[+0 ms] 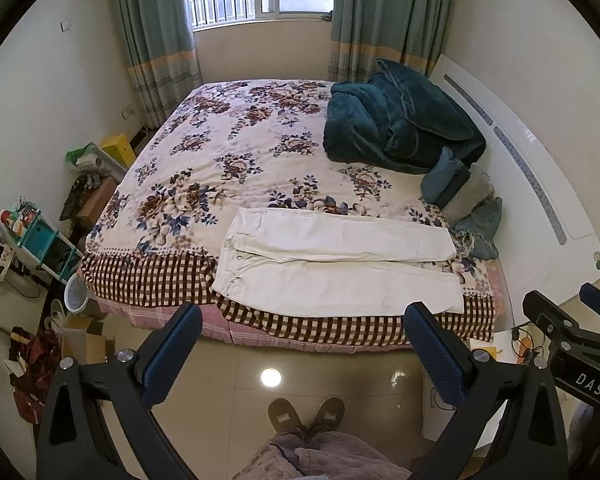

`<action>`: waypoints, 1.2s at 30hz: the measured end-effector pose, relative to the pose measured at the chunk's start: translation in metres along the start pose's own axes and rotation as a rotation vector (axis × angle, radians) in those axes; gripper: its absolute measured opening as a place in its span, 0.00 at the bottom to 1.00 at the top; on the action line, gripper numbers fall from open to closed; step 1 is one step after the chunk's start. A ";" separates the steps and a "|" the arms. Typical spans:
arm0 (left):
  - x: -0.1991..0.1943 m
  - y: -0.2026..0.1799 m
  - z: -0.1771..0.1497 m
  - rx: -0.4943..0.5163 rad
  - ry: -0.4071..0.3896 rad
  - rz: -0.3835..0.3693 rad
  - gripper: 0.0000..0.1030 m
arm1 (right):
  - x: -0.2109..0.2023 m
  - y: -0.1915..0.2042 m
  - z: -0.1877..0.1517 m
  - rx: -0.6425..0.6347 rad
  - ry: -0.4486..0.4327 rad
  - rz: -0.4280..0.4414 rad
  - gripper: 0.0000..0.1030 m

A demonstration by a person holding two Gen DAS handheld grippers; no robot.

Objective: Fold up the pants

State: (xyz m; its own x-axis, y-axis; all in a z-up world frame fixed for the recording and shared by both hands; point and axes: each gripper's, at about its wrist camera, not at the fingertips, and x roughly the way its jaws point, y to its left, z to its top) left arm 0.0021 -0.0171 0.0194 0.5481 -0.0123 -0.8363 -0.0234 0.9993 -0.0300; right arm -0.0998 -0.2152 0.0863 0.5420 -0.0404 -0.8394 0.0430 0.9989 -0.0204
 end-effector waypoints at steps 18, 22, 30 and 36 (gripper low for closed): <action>0.000 -0.003 -0.001 -0.002 -0.005 0.005 1.00 | -0.001 0.001 0.002 -0.007 -0.002 0.011 1.00; 0.000 -0.003 -0.002 -0.002 -0.006 0.007 1.00 | 0.003 0.002 0.007 -0.016 0.003 0.018 1.00; 0.004 0.001 -0.006 -0.004 0.003 0.008 1.00 | 0.007 0.009 0.008 -0.024 0.011 0.020 1.00; 0.005 0.007 -0.011 -0.009 0.002 0.009 1.00 | 0.008 0.015 0.005 -0.030 0.013 0.024 1.00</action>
State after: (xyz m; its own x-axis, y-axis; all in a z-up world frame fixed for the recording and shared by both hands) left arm -0.0052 -0.0107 0.0091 0.5463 -0.0037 -0.8376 -0.0357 0.9990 -0.0277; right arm -0.0906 -0.2011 0.0827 0.5318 -0.0165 -0.8467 0.0047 0.9999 -0.0165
